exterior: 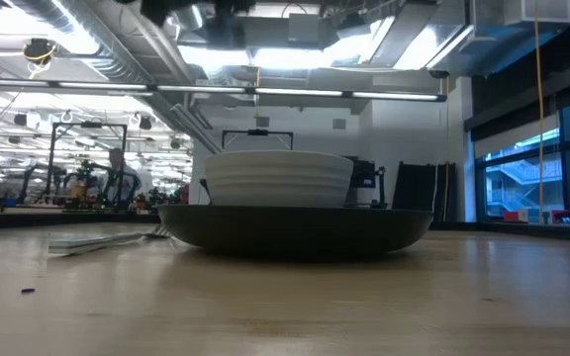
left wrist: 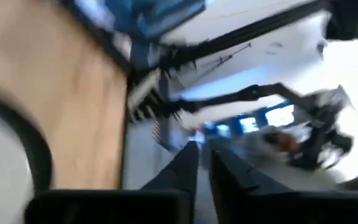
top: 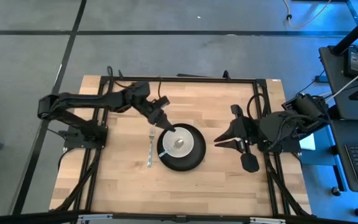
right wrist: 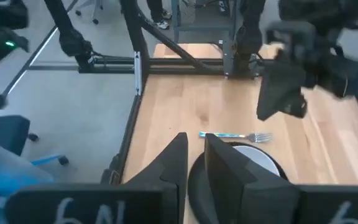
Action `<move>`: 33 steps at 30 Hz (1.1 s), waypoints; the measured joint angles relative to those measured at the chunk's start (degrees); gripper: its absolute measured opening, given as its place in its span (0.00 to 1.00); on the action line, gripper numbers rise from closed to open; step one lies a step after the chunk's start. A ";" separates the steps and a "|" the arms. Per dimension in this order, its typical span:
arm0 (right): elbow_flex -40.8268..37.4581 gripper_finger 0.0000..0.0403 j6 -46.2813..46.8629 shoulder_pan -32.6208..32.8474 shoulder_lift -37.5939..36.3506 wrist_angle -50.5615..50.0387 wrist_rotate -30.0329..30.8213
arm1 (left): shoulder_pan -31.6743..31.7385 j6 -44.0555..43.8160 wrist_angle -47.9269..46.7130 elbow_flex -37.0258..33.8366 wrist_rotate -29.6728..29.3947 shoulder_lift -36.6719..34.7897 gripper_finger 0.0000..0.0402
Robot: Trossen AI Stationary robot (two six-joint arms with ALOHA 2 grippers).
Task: Set table place
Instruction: Adjust the white bowl
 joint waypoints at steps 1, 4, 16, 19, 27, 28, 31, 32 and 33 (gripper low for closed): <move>0.00 0.14 0.78 0.01 0.00 0.00 1.13 | -0.49 4.86 0.01 0.70 -1.67 -0.48 0.05; 0.02 0.14 5.09 0.01 0.00 -0.35 7.18 | -1.88 13.98 -1.66 2.35 -6.95 -2.46 0.01; 0.02 0.14 13.19 -0.72 -0.04 -7.46 17.63 | -8.66 39.57 -47.27 3.28 -44.75 -6.98 0.00; 0.02 0.14 12.93 -0.71 -0.04 -7.45 18.49 | -8.71 40.00 -50.54 3.30 -45.96 -6.50 0.00; 0.02 0.14 13.23 -0.69 -0.04 -6.79 19.07 | -8.73 42.71 -50.70 -1.24 -41.18 -0.08 0.00; 0.02 0.14 13.21 -0.69 -0.04 -6.60 19.09 | -8.88 42.95 -49.41 -1.91 -40.65 0.66 0.00; 0.02 0.14 13.17 -0.69 -0.04 -6.58 19.11 | -9.18 42.39 -45.88 -3.38 -41.27 2.31 0.00; 0.02 0.14 13.14 -0.69 -0.04 -6.58 19.11 | -8.98 42.09 -44.69 -3.76 -41.40 2.73 0.00; 0.02 0.14 13.14 -0.69 -0.04 -6.58 19.11 | -8.73 41.80 -44.37 -4.04 -41.41 3.12 0.00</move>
